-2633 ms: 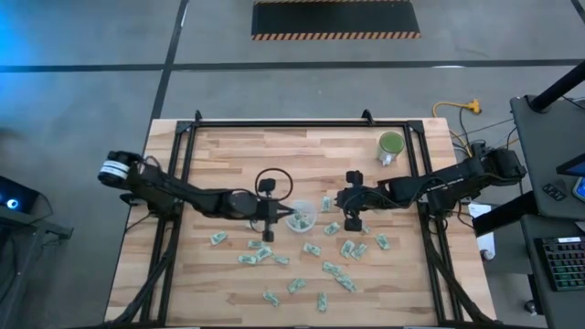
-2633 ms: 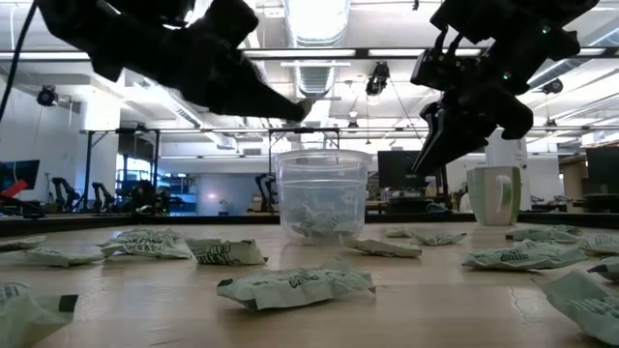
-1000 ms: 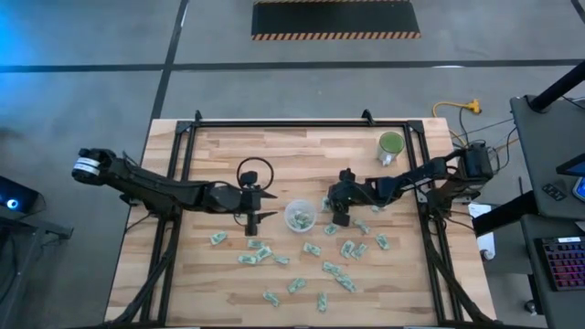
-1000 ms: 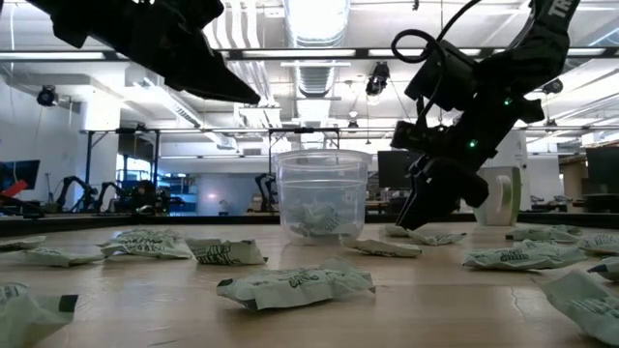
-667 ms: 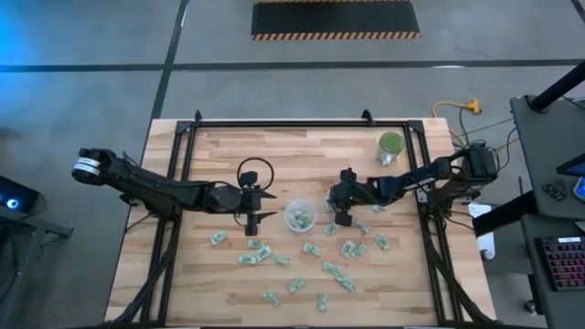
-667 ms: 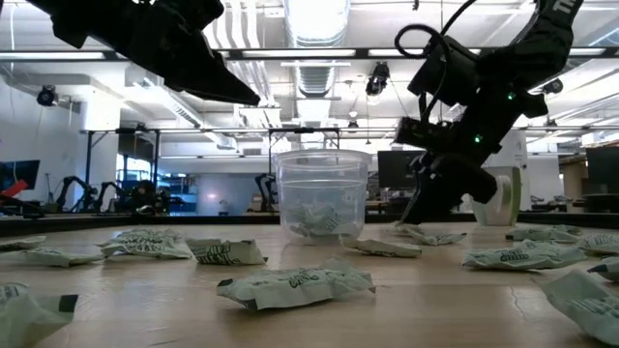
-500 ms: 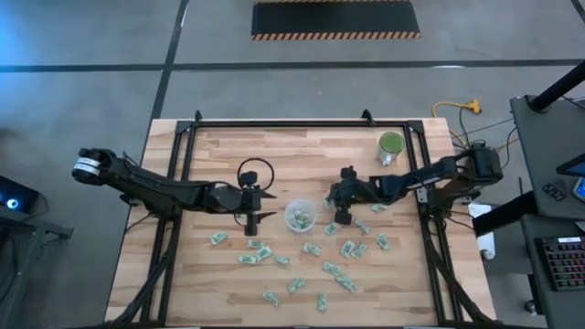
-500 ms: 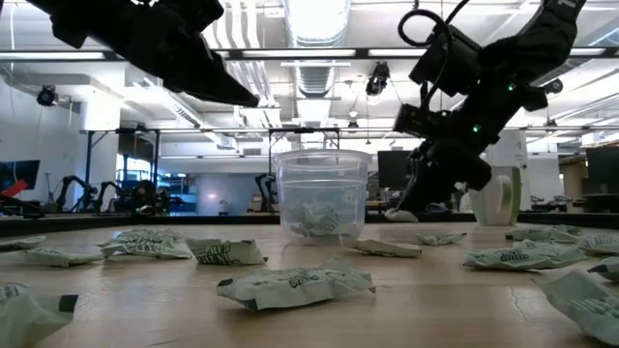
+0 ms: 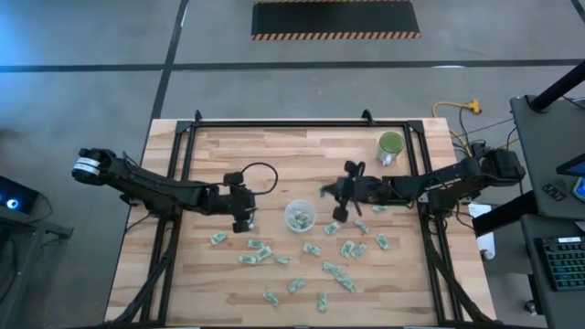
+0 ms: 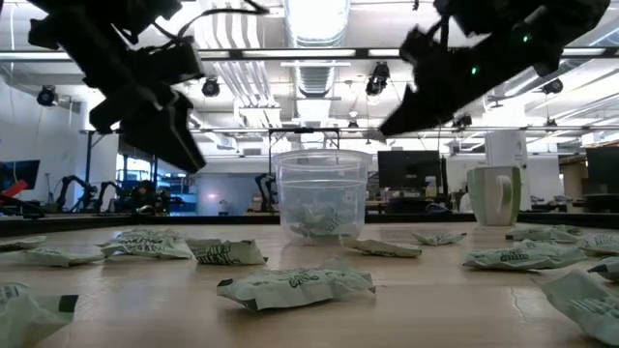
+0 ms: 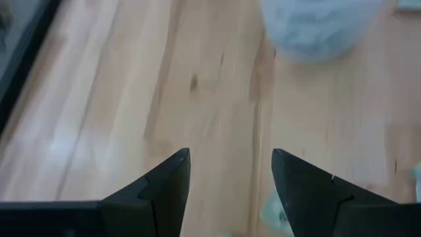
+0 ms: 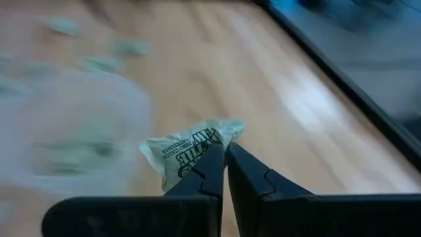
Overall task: Pick and place Stevia / Truvia into bins
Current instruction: Put the light green stevia packet into the transparent container
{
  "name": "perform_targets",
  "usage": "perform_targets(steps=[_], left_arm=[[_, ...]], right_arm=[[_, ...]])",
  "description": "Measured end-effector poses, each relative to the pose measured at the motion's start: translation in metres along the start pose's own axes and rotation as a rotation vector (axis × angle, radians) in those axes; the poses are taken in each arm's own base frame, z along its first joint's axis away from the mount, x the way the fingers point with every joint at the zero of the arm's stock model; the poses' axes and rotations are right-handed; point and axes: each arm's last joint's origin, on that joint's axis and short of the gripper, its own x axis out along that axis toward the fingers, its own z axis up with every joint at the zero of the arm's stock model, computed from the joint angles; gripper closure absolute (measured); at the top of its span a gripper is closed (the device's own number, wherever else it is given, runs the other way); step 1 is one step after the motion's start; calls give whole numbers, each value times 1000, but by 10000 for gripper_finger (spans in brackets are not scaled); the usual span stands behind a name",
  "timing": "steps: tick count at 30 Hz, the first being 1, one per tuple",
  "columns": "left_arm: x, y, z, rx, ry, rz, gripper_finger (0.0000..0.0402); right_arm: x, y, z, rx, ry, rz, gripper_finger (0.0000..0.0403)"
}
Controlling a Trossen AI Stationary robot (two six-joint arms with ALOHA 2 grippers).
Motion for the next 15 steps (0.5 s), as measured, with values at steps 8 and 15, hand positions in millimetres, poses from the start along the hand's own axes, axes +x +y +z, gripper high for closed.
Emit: perform_targets(steps=[8,15], left_arm=[[0,0,-5,-15,50,-5,204],[-1,1,-11,-37,107,-9,204]], right_arm=[[8,23,6,-92,-118,174,394],[32,36,4,-118,-89,263,394]])
